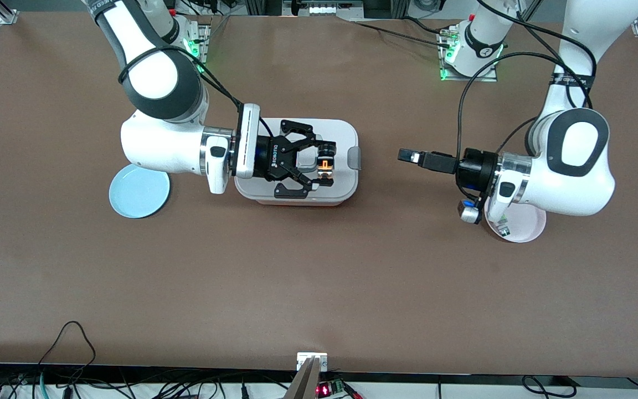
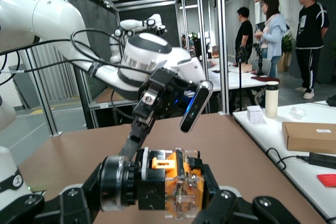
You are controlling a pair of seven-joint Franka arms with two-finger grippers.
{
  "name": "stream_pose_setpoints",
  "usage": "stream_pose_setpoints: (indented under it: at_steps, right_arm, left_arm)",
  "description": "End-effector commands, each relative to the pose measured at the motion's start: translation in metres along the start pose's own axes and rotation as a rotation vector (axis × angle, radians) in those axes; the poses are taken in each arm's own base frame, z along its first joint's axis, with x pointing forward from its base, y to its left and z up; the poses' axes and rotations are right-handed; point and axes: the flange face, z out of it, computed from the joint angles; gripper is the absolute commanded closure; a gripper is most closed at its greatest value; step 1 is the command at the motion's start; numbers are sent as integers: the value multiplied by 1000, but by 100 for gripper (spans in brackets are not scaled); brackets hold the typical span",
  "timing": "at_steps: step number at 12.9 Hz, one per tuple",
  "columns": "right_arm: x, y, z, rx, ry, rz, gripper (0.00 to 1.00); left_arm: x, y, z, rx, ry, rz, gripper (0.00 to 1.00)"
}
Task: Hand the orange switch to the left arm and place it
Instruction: 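Grasp the orange switch with the left gripper from the right gripper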
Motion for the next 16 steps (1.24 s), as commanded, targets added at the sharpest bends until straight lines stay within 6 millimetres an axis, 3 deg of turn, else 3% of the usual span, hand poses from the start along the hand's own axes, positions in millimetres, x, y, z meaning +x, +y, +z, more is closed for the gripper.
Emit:
stream_pose_setpoints:
  at_steps: [1,4,6,12,16]
  right_arm:
    - [-15,4,10,2,53,-8,76]
    - [-25,-5,31,24,46,4,76]
    - [-29,-10,40,32,39,7,76]
    - [-41,-15,53,18,18,24,76]
    - [-43,-17,59,-51,23,64,76]
  left_arm:
    - [4,-6,-1,-85,61,50,1]
    - [5,6,9,-107,79,162,1]
    - [9,4,8,-109,102,253,1]
    - [22,3,44,-94,224,278,2]
    - [23,4,54,-115,242,286,12]
